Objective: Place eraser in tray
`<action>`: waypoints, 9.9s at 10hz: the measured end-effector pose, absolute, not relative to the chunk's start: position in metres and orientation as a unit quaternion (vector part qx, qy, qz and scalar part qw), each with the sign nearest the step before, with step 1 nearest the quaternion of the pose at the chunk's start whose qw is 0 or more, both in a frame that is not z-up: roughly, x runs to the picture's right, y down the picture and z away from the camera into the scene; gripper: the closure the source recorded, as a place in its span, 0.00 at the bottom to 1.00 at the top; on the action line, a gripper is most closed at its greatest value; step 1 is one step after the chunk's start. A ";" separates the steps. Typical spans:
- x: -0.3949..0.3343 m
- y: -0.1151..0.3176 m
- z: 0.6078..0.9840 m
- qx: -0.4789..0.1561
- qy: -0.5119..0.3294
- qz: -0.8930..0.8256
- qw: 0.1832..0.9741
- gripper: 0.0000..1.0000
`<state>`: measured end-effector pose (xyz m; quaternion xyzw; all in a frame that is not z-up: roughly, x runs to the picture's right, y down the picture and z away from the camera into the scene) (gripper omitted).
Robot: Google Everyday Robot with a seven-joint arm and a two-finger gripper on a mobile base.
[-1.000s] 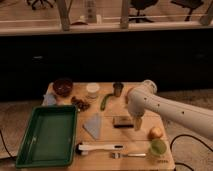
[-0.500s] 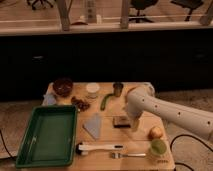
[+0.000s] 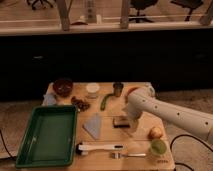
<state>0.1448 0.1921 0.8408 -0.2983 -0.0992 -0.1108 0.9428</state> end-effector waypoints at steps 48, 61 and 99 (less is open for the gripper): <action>0.071 0.154 0.764 -0.297 -0.073 -0.191 0.933 0.99; -0.019 0.134 0.736 -0.279 -0.077 -0.275 0.917 0.99; -0.216 0.178 0.761 -0.273 -0.218 -0.521 0.779 0.99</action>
